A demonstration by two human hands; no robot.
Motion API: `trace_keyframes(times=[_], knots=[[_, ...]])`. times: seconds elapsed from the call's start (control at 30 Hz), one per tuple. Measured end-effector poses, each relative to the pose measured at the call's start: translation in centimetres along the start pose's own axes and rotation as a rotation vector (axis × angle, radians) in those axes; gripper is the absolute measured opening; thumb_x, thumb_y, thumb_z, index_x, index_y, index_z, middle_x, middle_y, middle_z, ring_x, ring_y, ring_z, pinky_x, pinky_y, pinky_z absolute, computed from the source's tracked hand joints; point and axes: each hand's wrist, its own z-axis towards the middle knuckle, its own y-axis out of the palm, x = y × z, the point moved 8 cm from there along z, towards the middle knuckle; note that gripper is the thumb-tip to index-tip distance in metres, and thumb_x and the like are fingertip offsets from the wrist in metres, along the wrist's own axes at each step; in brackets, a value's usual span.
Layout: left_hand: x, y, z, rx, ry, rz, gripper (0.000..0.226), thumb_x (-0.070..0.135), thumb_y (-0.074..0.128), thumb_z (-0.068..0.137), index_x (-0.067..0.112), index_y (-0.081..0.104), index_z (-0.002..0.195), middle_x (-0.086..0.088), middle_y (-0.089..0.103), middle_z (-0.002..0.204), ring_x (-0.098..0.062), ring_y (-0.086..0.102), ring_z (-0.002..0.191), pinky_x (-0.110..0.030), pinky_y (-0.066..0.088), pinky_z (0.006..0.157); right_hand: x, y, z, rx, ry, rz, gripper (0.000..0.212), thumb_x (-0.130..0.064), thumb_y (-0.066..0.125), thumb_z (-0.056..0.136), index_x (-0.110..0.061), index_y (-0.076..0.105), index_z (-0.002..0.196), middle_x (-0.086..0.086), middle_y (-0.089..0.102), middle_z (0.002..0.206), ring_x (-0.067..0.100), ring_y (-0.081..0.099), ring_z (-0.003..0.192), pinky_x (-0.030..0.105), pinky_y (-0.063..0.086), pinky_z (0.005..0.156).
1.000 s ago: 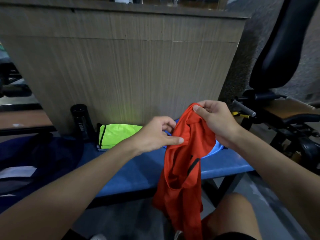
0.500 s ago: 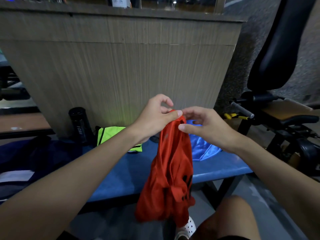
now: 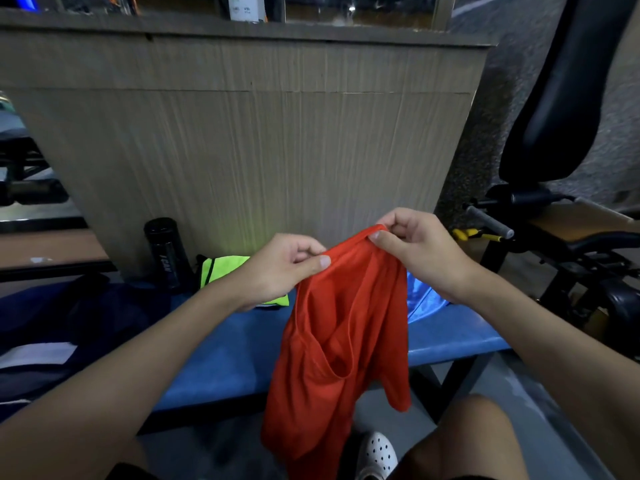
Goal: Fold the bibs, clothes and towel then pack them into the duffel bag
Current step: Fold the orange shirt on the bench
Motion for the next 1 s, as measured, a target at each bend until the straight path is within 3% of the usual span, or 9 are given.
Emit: trace_keyframes(times=[0.07, 0.2, 0.3, 0.37, 0.47, 0.57, 0.67, 0.83, 1.0], knots=[[0.2, -0.6, -0.1, 0.037, 0.012, -0.005, 0.019, 0.010, 0.052, 0.101, 0.004, 0.067, 0.091, -0.001, 0.067, 0.077, -0.007, 0.058, 0.069, -0.023, 0.045, 0.069, 0.0, 0.6, -0.1, -0.047, 0.004, 0.022, 0.007, -0.003, 0.061, 0.093, -0.010, 0.062, 0.093, 0.001, 0.064, 0.080, 0.007, 0.056, 0.073, 0.020, 0.045, 0.070], [0.7, -1.6, 0.1, 0.113, 0.039, -0.051, 0.026, 0.013, 0.048, 0.104, -0.004, 0.067, 0.102, -0.010, 0.065, 0.088, -0.019, 0.056, 0.082, -0.032, 0.044, 0.074, 0.0, 2.0, -0.3, -0.234, 0.101, 0.027, 0.025, -0.019, 0.055, 0.097, -0.005, 0.067, 0.114, 0.008, 0.072, 0.106, 0.013, 0.064, 0.097, 0.029, 0.050, 0.094], [1.2, -1.7, 0.1, 0.143, 0.040, -0.093, 0.024, 0.011, 0.049, 0.103, -0.001, 0.069, 0.106, -0.010, 0.070, 0.094, -0.014, 0.062, 0.087, -0.026, 0.049, 0.080, -0.3, 2.4, -0.3, -0.331, 0.091, -0.074, 0.034, -0.023, 0.048, 0.103, 0.006, 0.066, 0.109, 0.010, 0.071, 0.098, 0.020, 0.063, 0.085, 0.037, 0.052, 0.082], [1.4, -1.6, 0.0, 0.131, 0.044, -0.080, 0.015, 0.012, 0.058, 0.099, 0.005, 0.069, 0.108, -0.013, 0.072, 0.094, -0.012, 0.064, 0.087, -0.025, 0.050, 0.082, -0.6, 2.0, 0.2, -0.284, 0.031, -0.198, 0.035, -0.022, 0.047, 0.103, 0.007, 0.063, 0.092, 0.006, 0.059, 0.079, 0.018, 0.049, 0.072, 0.037, 0.042, 0.069], [1.3, -1.1, -0.2, 0.066, 0.072, 0.058, 0.027, 0.009, 0.072, 0.088, 0.019, 0.060, 0.109, -0.019, 0.071, 0.096, -0.014, 0.066, 0.083, -0.028, 0.053, 0.082, -0.8, 0.6, 1.0, -0.113, -0.037, -0.245, 0.029, -0.017, 0.049, 0.102, 0.003, 0.064, 0.088, 0.006, 0.055, 0.077, 0.015, 0.048, 0.073, 0.034, 0.041, 0.068], [0.3, -1.0, -0.6, 0.058, 0.092, 0.106, 0.032, -0.002, 0.067, 0.090, 0.021, 0.053, 0.109, -0.009, 0.072, 0.091, -0.010, 0.066, 0.075, -0.023, 0.054, 0.073, -1.1, -0.8, 1.5, 0.064, -0.080, -0.240, 0.031, -0.019, 0.050, 0.102, 0.001, 0.062, 0.082, 0.003, 0.048, 0.072, 0.013, 0.042, 0.069, 0.031, 0.035, 0.062], [-1.0, -1.2, -1.0, 0.037, 0.071, 0.092, 0.019, -0.003, 0.060, 0.094, 0.012, 0.056, 0.105, -0.004, 0.075, 0.094, -0.011, 0.071, 0.081, -0.023, 0.055, 0.074, -1.0, -2.7, 2.0, 0.208, -0.071, -0.208, 0.034, -0.020, 0.050, 0.102, 0.004, 0.059, 0.080, 0.001, 0.043, 0.068, 0.008, 0.039, 0.062, 0.026, 0.033, 0.056], [-1.9, -2.5, -0.9, 0.081, 0.050, 0.071, 0.015, 0.002, 0.056, 0.098, 0.011, 0.064, 0.089, 0.000, 0.074, 0.079, -0.013, 0.067, 0.075, -0.037, 0.054, 0.078, -0.4, -3.9, 2.3, 0.238, -0.072, -0.230, 0.030, -0.019, 0.051, 0.101, -0.002, 0.067, 0.084, 0.003, 0.057, 0.074, 0.010, 0.050, 0.071, 0.031, 0.041, 0.067], [-0.5, -4.5, -0.5, 0.243, 0.094, 0.068, 0.027, 0.004, 0.049, 0.101, 0.016, 0.065, 0.083, 0.007, 0.063, 0.071, -0.005, 0.055, 0.067, -0.027, 0.046, 0.067, 0.3, -4.0, 2.1, 0.201, -0.073, -0.255, 0.026, -0.016, 0.051, 0.101, -0.001, 0.068, 0.087, 0.004, 0.058, 0.078, 0.012, 0.050, 0.076, 0.031, 0.040, 0.072]])
